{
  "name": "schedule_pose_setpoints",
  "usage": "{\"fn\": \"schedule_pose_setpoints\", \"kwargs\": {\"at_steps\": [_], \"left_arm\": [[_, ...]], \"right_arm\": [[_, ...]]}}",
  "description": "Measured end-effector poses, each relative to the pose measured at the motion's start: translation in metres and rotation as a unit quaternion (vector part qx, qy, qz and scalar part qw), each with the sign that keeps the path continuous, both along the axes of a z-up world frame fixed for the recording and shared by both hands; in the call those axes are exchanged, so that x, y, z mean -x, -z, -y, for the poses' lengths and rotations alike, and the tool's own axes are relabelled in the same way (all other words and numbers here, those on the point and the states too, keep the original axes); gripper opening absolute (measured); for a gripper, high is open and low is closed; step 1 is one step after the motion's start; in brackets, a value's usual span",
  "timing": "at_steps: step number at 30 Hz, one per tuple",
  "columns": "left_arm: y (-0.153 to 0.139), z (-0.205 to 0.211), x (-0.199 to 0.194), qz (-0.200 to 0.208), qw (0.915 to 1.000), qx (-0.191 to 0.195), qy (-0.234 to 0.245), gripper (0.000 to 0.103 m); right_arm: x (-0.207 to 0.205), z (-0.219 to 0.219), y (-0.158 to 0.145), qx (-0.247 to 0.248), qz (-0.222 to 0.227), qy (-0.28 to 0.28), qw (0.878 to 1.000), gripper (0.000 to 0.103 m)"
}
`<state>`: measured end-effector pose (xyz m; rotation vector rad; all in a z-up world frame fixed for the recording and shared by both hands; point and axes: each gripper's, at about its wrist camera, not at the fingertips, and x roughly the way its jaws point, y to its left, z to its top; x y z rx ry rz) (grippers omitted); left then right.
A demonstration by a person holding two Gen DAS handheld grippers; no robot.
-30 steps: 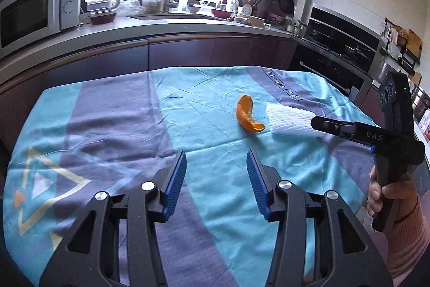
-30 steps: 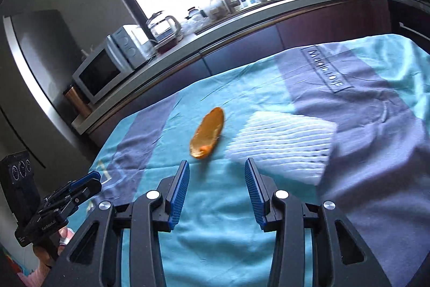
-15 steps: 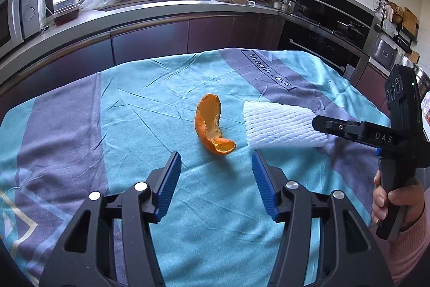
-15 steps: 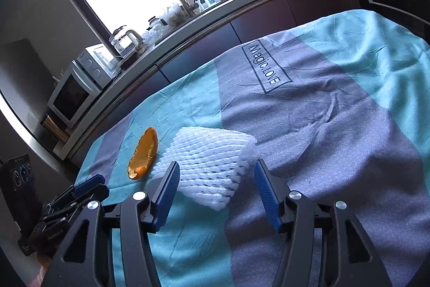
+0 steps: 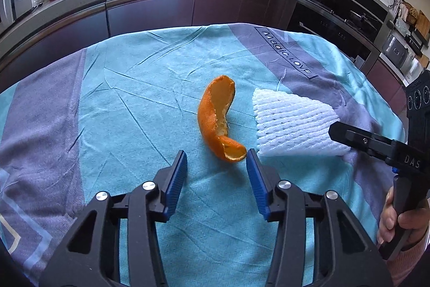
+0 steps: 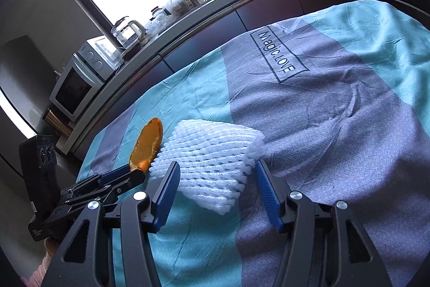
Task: Collect trash
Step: 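Grasp the orange peel with the left tool while the right tool grasps the white foam mesh sleeve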
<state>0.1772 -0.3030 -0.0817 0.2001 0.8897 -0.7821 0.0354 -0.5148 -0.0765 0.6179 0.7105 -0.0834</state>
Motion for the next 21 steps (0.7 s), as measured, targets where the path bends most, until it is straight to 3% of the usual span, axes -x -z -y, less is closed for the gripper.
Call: {"fn": "schedule_pose_setpoints", "kwargs": {"at_steps": [3, 5, 9, 11, 21], "left_arm": [[0.000, 0.000, -0.002, -0.006, 1.0000, 0.004, 0.001, 0.033], [0.000, 0.000, -0.004, -0.017, 0.9998, 0.012, 0.002, 0.019], [0.000, -0.003, -0.008, -0.024, 0.9995, 0.019, -0.006, 0.009], [-0.001, -0.007, -0.008, -0.027, 0.9993, 0.025, -0.007, 0.001], [-0.017, -0.039, 0.004, -0.008, 0.9988, 0.046, -0.013, 0.001]], "right_arm": [[-0.002, 0.000, 0.001, 0.004, -0.005, 0.002, 1.000, 0.048], [-0.003, 0.000, 0.002, 0.003, -0.009, 0.001, 1.000, 0.039], [-0.004, -0.002, 0.003, -0.003, -0.009, -0.004, 1.000, 0.019], [-0.002, -0.001, 0.002, -0.012, -0.003, -0.007, 1.000, 0.017], [0.005, -0.001, -0.004, -0.025, 0.019, -0.020, 0.999, 0.012]]}}
